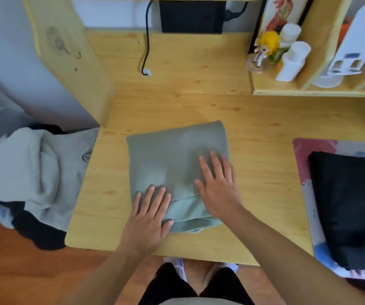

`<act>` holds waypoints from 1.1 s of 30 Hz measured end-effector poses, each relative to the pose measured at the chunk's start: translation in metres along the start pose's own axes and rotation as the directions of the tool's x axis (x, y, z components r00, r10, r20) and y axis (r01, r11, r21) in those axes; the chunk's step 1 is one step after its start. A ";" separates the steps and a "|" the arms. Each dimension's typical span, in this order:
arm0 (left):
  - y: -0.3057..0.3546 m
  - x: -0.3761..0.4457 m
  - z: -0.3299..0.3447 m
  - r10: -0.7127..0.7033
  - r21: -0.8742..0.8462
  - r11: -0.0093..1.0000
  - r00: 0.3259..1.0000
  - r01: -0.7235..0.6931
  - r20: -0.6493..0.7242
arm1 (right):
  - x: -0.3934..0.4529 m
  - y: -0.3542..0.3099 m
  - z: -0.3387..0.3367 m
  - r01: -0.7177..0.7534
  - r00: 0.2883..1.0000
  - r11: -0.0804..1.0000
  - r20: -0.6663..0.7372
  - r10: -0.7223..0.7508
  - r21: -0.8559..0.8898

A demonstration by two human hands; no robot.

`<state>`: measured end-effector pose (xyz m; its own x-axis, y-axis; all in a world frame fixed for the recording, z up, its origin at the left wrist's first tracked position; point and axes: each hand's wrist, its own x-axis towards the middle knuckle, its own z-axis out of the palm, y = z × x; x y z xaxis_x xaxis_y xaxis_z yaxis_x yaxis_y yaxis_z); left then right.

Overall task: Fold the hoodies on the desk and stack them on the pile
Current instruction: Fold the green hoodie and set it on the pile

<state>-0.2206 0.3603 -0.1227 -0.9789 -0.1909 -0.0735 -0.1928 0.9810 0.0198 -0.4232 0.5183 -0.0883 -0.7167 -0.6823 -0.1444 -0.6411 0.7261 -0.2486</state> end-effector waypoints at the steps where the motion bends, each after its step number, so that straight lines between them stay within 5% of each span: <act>1: -0.005 -0.002 0.001 0.017 -0.001 1.000 1.000 -0.017 0.014 | -0.002 0.013 0.016 -0.043 0.995 0.998 0.088 0.047 -0.052; 5: -0.011 0.001 -0.001 0.007 -0.148 0.989 1.000 -0.005 0.015 | 0.000 0.027 0.038 -0.073 0.980 0.994 0.180 0.086 -0.078; 8: -0.013 0.003 -0.021 -0.269 -0.479 0.860 0.954 0.176 -0.132 | -0.002 0.016 0.027 -0.198 0.966 0.976 0.185 0.178 0.094; 10: -0.021 0.009 -0.035 -0.614 -0.699 0.573 0.789 0.427 -0.021 | -0.010 0.011 0.017 -0.396 0.918 0.834 0.159 0.363 0.385; 11: -0.022 0.014 -0.042 -0.701 -0.791 0.303 0.687 0.531 0.193 | -0.015 0.009 0.015 -0.466 0.879 0.732 0.163 0.449 0.497; 12: -0.021 0.019 -0.046 -0.678 -0.808 0.034 0.607 0.588 0.414 | -0.019 0.007 0.014 -0.519 0.839 0.649 0.188 0.511 0.556; 13: -0.019 0.023 -0.048 -0.621 -0.781 -0.122 0.566 0.613 0.542 | -0.022 0.004 0.013 -0.565 0.802 0.578 0.226 0.553 0.589; 17: -0.021 0.031 -0.063 -0.481 -0.705 -0.223 0.553 0.673 0.681 | -0.026 0.007 0.005 -0.715 0.614 0.167 0.495 0.615 0.679; 19: -0.025 0.027 -0.075 -0.329 -0.601 -0.306 0.510 0.738 0.795 | -0.040 0.015 -0.007 -0.737 0.544 -0.107 0.680 0.490 0.667; 22: -0.026 0.010 -0.079 -0.119 -0.465 -0.393 0.457 0.793 0.881 | -0.087 0.019 -0.029 -0.739 0.493 -0.358 0.821 0.290 0.570; 25: -0.011 -0.004 -0.075 0.024 -0.421 -0.400 0.468 0.814 0.883 | -0.135 0.020 -0.045 -0.657 0.533 -0.529 0.827 0.179 0.538; 28: 0.019 0.001 -0.084 -0.028 -0.471 -0.178 0.475 0.864 0.880 | -0.158 0.021 -0.083 -0.548 0.605 -0.574 0.762 0.230 0.608; 31: 0.063 0.029 -0.124 -0.251 -0.639 0.231 0.680 0.734 0.689 | -0.166 0.028 -0.147 -0.406 0.748 -0.484 0.586 0.311 0.775; 32: 0.079 0.038 -0.145 -0.245 -0.730 0.245 0.769 0.638 0.591 | -0.168 0.027 -0.170 -0.354 0.809 -0.400 0.491 0.322 0.845; 33: 0.099 0.047 -0.175 -0.160 -0.821 0.106 0.824 0.561 0.543 | -0.166 0.022 -0.188 -0.319 0.855 -0.268 0.398 0.331 0.909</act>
<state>-0.2975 0.4422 0.0498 -0.7389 -0.2961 -0.6052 -0.6260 -0.0304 0.7792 -0.3697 0.6641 0.1101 -0.7164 -0.3771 -0.5870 0.6499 -0.0547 -0.7580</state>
